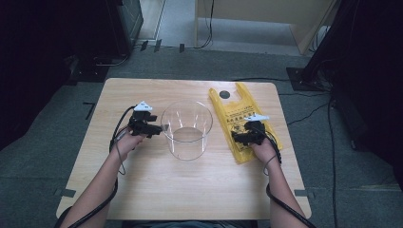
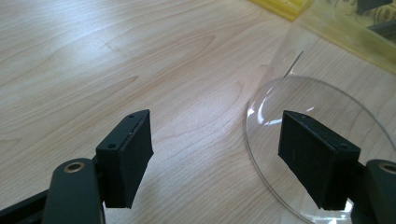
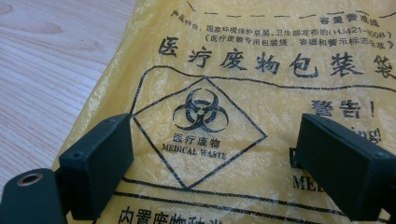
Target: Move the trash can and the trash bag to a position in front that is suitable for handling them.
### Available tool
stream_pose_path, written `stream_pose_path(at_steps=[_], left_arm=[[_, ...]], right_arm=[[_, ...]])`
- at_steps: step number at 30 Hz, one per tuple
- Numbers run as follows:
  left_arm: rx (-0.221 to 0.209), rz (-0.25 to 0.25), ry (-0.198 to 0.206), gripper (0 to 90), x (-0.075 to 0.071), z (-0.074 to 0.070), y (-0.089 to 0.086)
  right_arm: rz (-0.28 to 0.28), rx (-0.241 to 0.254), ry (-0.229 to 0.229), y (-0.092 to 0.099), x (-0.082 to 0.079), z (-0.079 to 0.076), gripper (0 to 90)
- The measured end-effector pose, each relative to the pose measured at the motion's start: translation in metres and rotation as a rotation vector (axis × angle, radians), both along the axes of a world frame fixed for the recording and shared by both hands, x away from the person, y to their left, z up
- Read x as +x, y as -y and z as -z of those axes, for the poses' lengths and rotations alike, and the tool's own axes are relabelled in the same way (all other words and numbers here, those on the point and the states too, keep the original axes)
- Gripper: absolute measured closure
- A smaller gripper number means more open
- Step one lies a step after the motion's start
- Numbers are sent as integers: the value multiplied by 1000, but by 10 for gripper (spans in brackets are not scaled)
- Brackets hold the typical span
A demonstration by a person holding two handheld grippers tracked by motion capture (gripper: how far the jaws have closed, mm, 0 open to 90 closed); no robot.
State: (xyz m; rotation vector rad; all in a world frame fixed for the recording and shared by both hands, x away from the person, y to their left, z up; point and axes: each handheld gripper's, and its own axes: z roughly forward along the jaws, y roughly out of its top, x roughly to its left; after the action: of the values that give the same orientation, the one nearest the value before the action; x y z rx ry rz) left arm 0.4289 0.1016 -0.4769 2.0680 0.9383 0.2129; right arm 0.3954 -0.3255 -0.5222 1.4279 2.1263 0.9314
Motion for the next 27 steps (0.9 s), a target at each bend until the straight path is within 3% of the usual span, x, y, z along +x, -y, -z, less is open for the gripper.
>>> stream_pose_path(at_steps=[8,14,21,27], left_arm=[[-12,20,-15,259,-4,0,4],[-7,30,-14,258,-8,0,9],[4,34,-7,254,-11,0,16],[-10,31,-29,220,-10,2,16]], right_arm=[[-44,-10,-21,0,2,-2,115],[-123,-33,-39,0,3,-6,146],[-89,-48,-25,2,3,-8,152],[-46,-62,10,9,5,-8,151]])
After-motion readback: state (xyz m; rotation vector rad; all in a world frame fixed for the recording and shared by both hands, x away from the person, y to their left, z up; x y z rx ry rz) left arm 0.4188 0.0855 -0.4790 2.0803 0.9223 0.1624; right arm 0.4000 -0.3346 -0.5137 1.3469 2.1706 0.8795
